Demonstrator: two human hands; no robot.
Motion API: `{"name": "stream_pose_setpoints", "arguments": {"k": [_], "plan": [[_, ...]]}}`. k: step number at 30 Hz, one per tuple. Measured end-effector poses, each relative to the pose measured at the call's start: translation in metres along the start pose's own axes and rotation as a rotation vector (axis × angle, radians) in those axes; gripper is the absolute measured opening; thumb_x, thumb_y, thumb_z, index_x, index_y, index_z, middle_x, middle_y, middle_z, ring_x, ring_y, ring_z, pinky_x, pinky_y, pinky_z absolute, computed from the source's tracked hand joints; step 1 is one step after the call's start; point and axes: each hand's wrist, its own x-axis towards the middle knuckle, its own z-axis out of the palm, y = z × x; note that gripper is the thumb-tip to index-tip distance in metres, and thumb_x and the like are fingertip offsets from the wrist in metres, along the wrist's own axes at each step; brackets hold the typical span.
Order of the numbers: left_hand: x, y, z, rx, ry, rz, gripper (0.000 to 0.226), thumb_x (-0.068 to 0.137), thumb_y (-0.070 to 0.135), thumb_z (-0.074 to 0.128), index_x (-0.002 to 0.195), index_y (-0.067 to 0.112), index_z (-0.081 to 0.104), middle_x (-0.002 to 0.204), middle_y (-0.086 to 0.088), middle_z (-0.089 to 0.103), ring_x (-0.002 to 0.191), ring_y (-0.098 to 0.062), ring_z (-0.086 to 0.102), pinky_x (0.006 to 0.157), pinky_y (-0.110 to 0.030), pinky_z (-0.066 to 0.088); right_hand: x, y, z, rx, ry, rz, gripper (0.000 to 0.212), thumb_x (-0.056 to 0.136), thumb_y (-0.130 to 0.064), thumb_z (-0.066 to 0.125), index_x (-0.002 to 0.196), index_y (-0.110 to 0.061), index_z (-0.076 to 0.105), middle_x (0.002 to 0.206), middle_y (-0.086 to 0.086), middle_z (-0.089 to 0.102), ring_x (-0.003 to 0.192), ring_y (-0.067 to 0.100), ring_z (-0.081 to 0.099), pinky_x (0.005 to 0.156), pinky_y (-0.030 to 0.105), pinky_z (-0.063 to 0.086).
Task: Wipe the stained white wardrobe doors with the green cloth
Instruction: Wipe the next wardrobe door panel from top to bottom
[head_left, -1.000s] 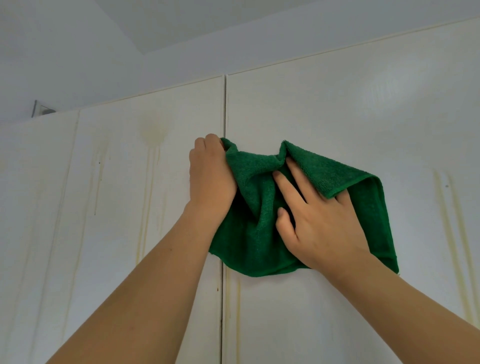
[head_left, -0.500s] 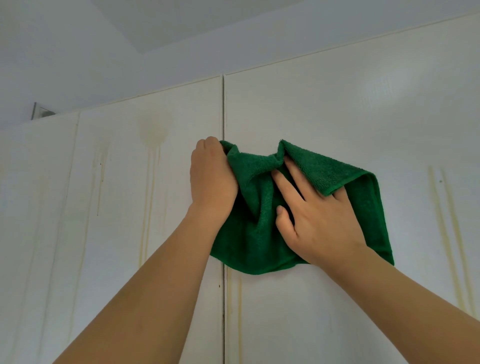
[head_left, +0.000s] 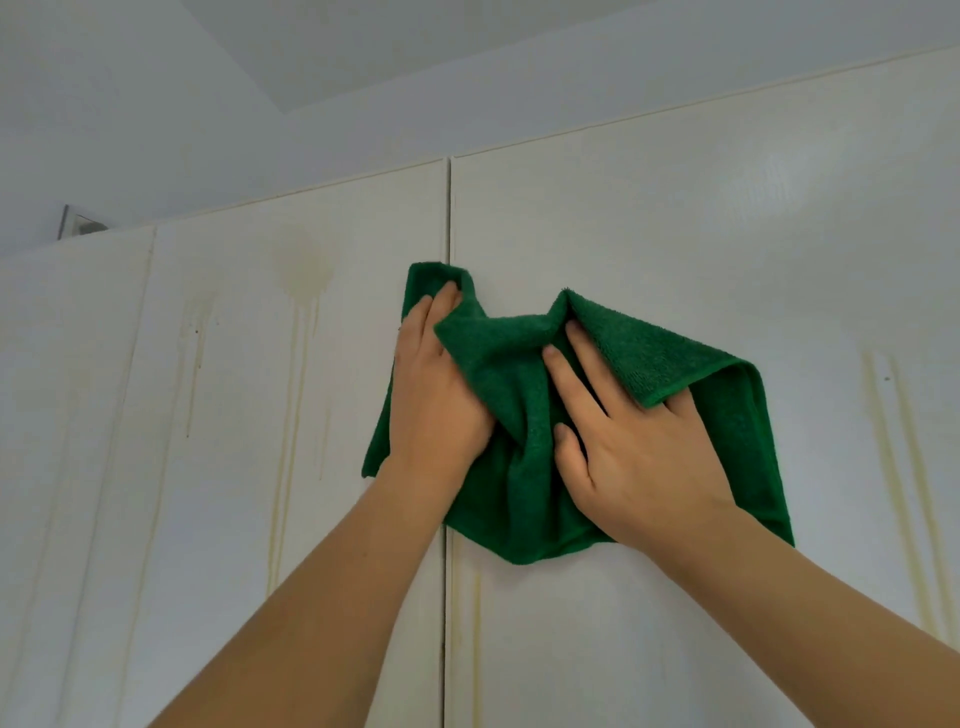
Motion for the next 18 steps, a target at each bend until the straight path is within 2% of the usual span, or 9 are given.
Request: {"name": "stream_pose_setpoints", "arguments": {"k": [2, 5, 7, 9, 11, 13, 15, 18], "plan": [[-0.020, 0.008, -0.004, 0.015, 0.008, -0.011, 0.031, 0.098, 0.029, 0.052, 0.119, 0.011, 0.066, 0.130, -0.013, 0.063, 0.134, -0.031, 0.048, 0.117, -0.044, 0.030, 0.002, 0.003, 0.001, 0.002, -0.018, -0.030, 0.062, 0.098, -0.042, 0.030, 0.155, -0.016, 0.031, 0.164, 0.006, 0.017, 0.142, 0.030, 0.034, 0.110, 0.052, 0.029], [-0.061, 0.014, -0.008, 0.063, -0.025, 0.007, 0.038, 0.101, 0.020, 0.050, 0.136, 0.009, 0.057, 0.134, -0.008, 0.060, 0.131, -0.029, 0.050, 0.116, -0.039, 0.030, 0.013, 0.010, -0.001, -0.009, -0.025, -0.093, 0.064, 0.098, -0.042, 0.029, 0.157, -0.017, 0.025, 0.165, 0.005, 0.013, 0.146, 0.025, 0.030, 0.112, 0.050, 0.026], [-0.051, 0.004, -0.003, 0.144, -0.079, 0.012, 0.043, 0.104, 0.031, 0.037, 0.142, 0.015, 0.052, 0.142, -0.005, 0.055, 0.138, -0.027, 0.043, 0.118, -0.038, 0.025, 0.016, 0.009, -0.003, -0.013, -0.023, -0.069, 0.064, 0.097, -0.041, 0.030, 0.157, -0.017, 0.024, 0.165, 0.005, 0.013, 0.146, 0.025, 0.029, 0.113, 0.051, 0.025], [-0.023, -0.005, 0.005, 0.240, -0.128, 0.020, 0.053, 0.103, 0.047, 0.022, 0.137, 0.022, 0.054, 0.142, -0.003, 0.054, 0.145, -0.026, 0.034, 0.120, -0.039, 0.019, 0.008, -0.002, 0.001, 0.008, 0.007, 0.018, 0.064, 0.098, -0.039, 0.031, 0.156, -0.014, 0.027, 0.164, 0.007, 0.016, 0.145, 0.030, 0.030, 0.113, 0.052, 0.024], [-0.006, -0.005, 0.009, 0.213, -0.153, -0.013, 0.060, 0.102, 0.053, 0.016, 0.134, 0.019, 0.054, 0.141, -0.006, 0.054, 0.147, -0.028, 0.032, 0.121, -0.042, 0.017, -0.009, -0.020, 0.007, 0.056, 0.008, 0.106, 0.064, 0.098, -0.038, 0.031, 0.155, -0.010, 0.027, 0.164, 0.011, 0.015, 0.142, 0.034, 0.034, 0.111, 0.056, 0.027], [-0.024, 0.004, 0.007, 0.055, -0.130, -0.135, 0.065, 0.100, 0.054, 0.019, 0.140, 0.012, 0.048, 0.146, -0.011, 0.048, 0.144, -0.032, 0.033, 0.120, -0.048, 0.021, -0.030, -0.033, 0.014, 0.073, -0.001, 0.069, 0.066, 0.099, -0.040, 0.034, 0.155, -0.007, 0.027, 0.164, 0.013, 0.016, 0.141, 0.036, 0.036, 0.110, 0.056, 0.028], [-0.061, 0.018, 0.005, -0.046, -0.091, -0.193, 0.065, 0.098, 0.054, 0.028, 0.144, 0.012, 0.046, 0.151, -0.013, 0.044, 0.144, -0.035, 0.031, 0.119, -0.053, 0.024, -0.035, -0.021, 0.014, 0.073, -0.009, -0.065, 0.069, 0.098, -0.046, 0.038, 0.154, -0.007, 0.030, 0.162, 0.013, 0.020, 0.142, 0.035, 0.034, 0.112, 0.055, 0.028], [-0.087, 0.025, 0.006, 0.074, -0.105, -0.203, 0.067, 0.100, 0.045, 0.032, 0.159, 0.015, 0.023, 0.165, -0.008, 0.023, 0.154, -0.029, 0.014, 0.126, -0.051, 0.009, 0.004, 0.015, 0.004, 0.049, -0.021, -0.156, 0.062, 0.100, -0.044, 0.031, 0.155, -0.016, 0.032, 0.163, 0.006, 0.021, 0.144, 0.027, 0.033, 0.115, 0.051, 0.026]]}}
